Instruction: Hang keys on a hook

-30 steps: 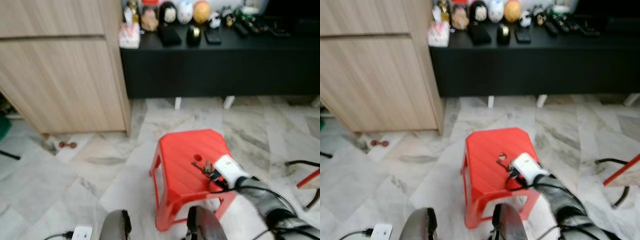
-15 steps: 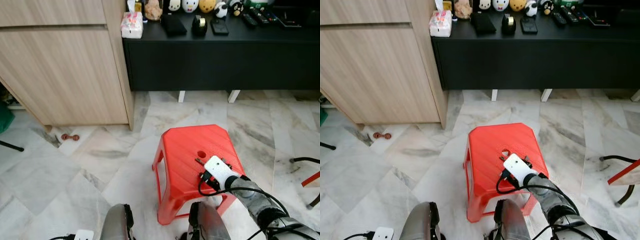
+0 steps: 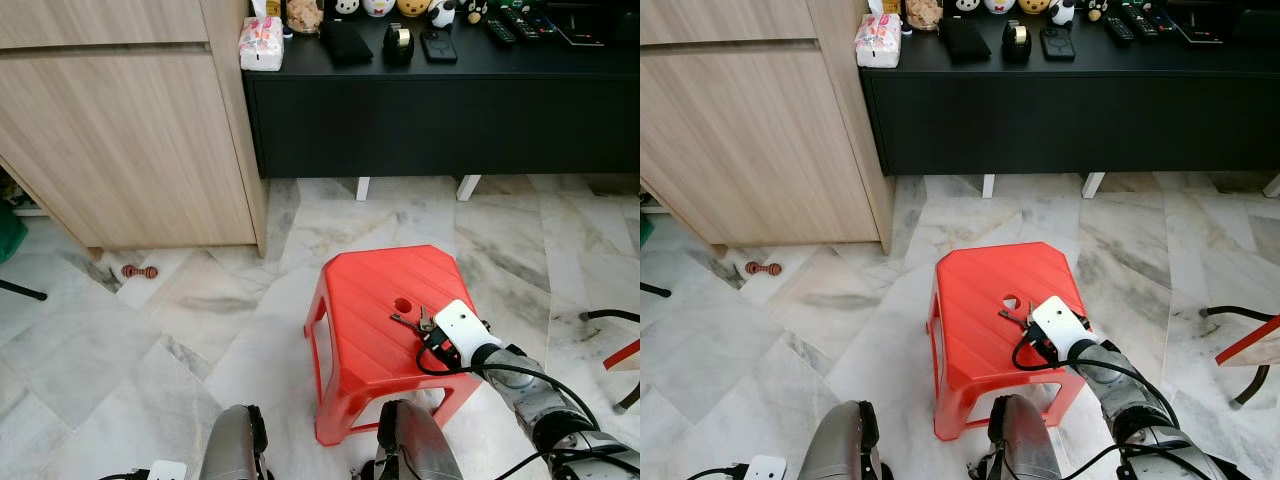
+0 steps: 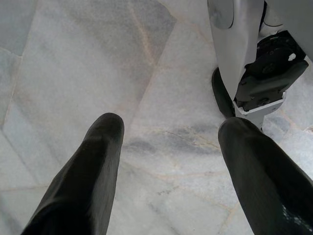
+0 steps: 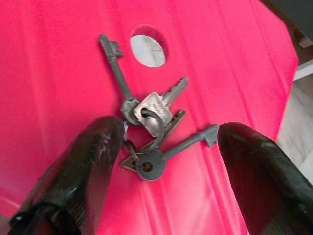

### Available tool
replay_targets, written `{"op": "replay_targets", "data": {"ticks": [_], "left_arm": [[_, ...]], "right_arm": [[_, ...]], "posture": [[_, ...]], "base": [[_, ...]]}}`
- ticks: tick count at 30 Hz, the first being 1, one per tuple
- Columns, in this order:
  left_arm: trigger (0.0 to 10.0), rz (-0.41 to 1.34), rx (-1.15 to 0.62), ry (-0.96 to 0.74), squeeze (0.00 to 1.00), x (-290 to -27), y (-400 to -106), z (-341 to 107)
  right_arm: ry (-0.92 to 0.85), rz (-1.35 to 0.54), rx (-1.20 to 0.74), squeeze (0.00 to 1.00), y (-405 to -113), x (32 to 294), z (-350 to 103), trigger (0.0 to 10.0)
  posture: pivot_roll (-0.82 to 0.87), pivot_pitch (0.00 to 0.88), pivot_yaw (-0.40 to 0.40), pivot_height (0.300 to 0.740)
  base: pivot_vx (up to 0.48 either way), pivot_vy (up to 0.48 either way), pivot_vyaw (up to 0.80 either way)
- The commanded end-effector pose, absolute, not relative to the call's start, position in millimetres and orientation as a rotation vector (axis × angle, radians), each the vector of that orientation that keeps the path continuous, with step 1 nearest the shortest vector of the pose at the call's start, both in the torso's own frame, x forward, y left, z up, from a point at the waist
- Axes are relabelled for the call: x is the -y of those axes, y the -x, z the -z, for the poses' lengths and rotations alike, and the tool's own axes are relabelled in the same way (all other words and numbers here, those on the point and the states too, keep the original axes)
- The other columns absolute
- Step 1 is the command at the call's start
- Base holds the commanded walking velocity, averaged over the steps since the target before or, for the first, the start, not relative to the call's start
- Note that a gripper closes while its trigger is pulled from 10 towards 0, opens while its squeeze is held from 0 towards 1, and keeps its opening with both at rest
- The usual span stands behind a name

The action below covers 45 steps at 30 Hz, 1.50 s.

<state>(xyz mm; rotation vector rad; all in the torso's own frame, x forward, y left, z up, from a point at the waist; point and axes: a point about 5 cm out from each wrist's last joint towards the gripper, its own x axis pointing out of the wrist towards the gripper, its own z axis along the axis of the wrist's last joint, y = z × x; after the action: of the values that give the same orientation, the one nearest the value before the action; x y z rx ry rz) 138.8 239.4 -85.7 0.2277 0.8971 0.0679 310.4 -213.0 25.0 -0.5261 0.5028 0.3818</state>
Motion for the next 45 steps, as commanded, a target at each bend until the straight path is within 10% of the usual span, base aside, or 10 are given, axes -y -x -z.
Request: {"op": "replay_targets", "data": {"ticks": [1,8,10,12,17,45], "left_arm": [[10.0,-0.072,-0.933,-0.236,0.00,-241.8,-128.8,89.0],[10.0,-0.074,-0.931,-0.237,0.00,-241.9,-129.2,88.9],[10.0,-0.074,-0.931,-0.238,0.00,-242.0,-129.2,88.9],[10.0,-0.074,-0.931,-0.238,0.00,-241.8,-129.0,89.0],[10.0,-0.074,-0.932,-0.239,0.00,-241.9,-128.6,89.1],[10.0,-0.074,-0.931,-0.242,0.00,-242.7,-129.1,88.7]], "right_arm": [[0.502,-0.387,-0.544,0.00,-303.6,212.9,-16.7,10.0],[0.385,-0.366,-0.561,0.00,-302.1,207.2,-12.8,10.0],[0.358,-0.352,-0.565,0.00,-302.3,206.9,-12.5,4.4],[0.333,-0.339,-0.571,0.00,-302.0,206.9,-11.7,1.4],[0.303,-0.298,-0.591,0.00,-300.2,209.8,-9.2,0.0],[0.326,-0.342,-0.633,0.00,-293.4,205.2,-1.2,0.0]], "posture": [[0.12,0.197,-0.046,0.596],[0.13,0.196,-0.045,0.596],[0.13,0.197,-0.045,0.596],[0.13,0.198,-0.045,0.596],[0.13,0.201,-0.047,0.596],[0.13,0.201,-0.045,0.596]], "base": [[0.000,0.000,0.00],[0.000,0.000,0.00],[0.000,0.000,0.00],[0.000,0.000,0.00],[0.000,0.000,0.00],[0.000,0.000,0.00]]}}
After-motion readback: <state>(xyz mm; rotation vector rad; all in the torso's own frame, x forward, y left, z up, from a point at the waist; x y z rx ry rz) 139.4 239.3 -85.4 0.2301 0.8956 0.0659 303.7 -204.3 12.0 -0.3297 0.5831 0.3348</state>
